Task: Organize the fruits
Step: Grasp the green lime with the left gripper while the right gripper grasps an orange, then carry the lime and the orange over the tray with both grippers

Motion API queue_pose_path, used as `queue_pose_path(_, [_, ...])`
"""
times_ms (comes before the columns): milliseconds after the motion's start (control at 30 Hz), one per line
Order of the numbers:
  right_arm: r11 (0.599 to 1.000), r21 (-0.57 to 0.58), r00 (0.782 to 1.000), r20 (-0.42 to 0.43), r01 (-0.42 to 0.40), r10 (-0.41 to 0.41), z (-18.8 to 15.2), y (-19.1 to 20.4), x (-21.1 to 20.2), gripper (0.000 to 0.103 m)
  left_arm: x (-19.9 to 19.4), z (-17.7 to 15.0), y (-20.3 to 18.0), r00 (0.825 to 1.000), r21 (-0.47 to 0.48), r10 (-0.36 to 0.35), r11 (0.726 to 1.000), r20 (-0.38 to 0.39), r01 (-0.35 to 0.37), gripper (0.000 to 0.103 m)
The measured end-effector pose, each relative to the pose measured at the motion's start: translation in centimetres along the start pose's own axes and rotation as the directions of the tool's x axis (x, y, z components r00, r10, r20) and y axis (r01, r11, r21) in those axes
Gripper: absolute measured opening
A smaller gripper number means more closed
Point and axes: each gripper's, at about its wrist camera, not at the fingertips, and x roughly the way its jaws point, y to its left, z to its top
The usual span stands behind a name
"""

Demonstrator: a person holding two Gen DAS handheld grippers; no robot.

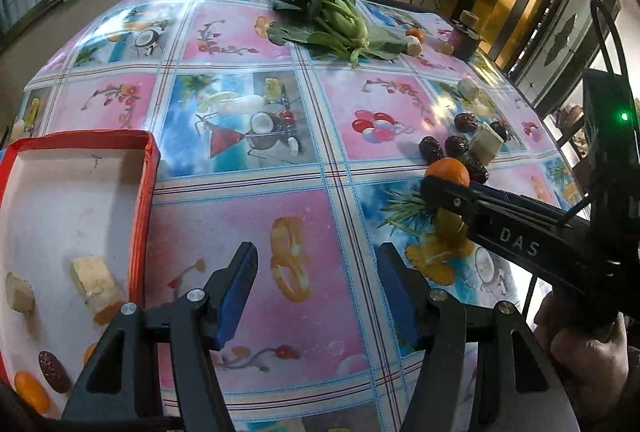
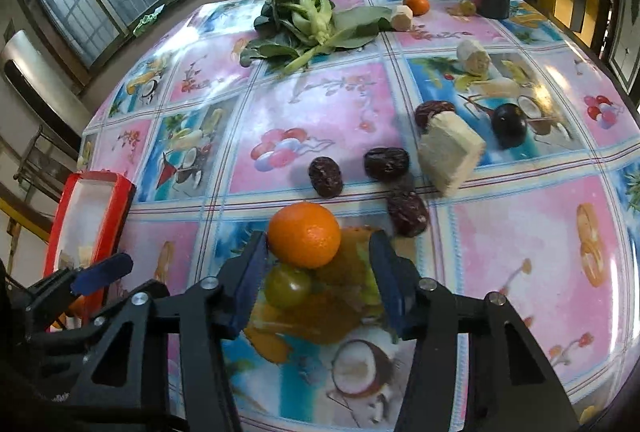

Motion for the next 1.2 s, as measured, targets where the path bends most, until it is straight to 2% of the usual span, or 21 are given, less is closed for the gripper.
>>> queue_pose_path(100, [1.0, -0.005, 1.0, -0.008, 0.002, -0.002, 0.2, 0.6, 0.4, 0.038, 0.1, 0.1, -0.5, 1.0, 0.017, -0.015, 1.0, -0.002, 0.015, 0.062])
queue_pose_path(267, [0.999, 0.035, 1.0, -0.001, -0.028, 0.028, 0.2, -0.4, -0.1, 0.037, 0.7, 0.3, -3.2, 0.999, 0.081, -0.053, 0.995, -0.008, 0.053, 0.062])
queue_pose_path(367, [0.997, 0.066, 0.998, 0.049, -0.039, 0.036, -0.2, -1.4, -2.6, 0.037, 1.4, 0.5, -5.4, 0.996, 0.125, -0.085, 0.988, -0.014, 0.087, 0.062])
queue_pose_path(433, [0.998, 0.063, 0.997, 0.08, -0.013, 0.008, -0.7, -2.3, -4.5, 0.037, 1.9, 0.7, -6.8, 0.995, 0.146, -0.1, 0.984, -0.015, 0.101, 0.062])
queue_pose_path(500, [0.996, 0.084, 0.995, 0.097, 0.023, -0.031, -1.3, -4.1, -5.9, 0.037, 2.4, 0.8, -7.6, 0.996, 0.157, -0.09, 0.984, -0.006, 0.089, 0.062])
queue_pose_path(567, [0.993, 0.119, 0.996, 0.088, 0.021, -0.032, -1.6, -5.7, -6.4, 0.037, 2.9, 1.0, -8.1, 0.996, 0.162, -0.086, 0.983, -0.007, 0.086, 0.06])
queue_pose_path(700, [0.984, 0.172, 0.996, 0.08, 0.036, -0.051, -2.7, -8.3, -7.0, 0.037, 3.7, 1.4, -8.3, 0.997, 0.144, -0.078, 0.986, -0.008, 0.078, 0.044])
queue_pose_path(867, [0.982, 0.188, 0.996, 0.08, 0.03, -0.046, -3.2, -9.5, -7.2, 0.037, 4.2, 1.1, -8.7, 0.999, 0.154, -0.047, 0.987, -0.009, 0.048, 0.037])
queue_pose_path(1100, [0.985, 0.172, 0.997, 0.064, 0.03, -0.041, -3.4, -9.5, -6.5, 0.037, 4.4, 0.9, -9.9, 1.0, 0.186, -0.021, 0.982, 0.009, 0.019, 0.024])
queue_pose_path(1200, [0.985, 0.172, 0.998, 0.056, 0.03, -0.04, -3.6, -9.4, -6.3, 0.037, 4.5, 0.9, -10.3, 1.0, 0.201, 0.0, 0.98, 0.018, -0.004, 0.021])
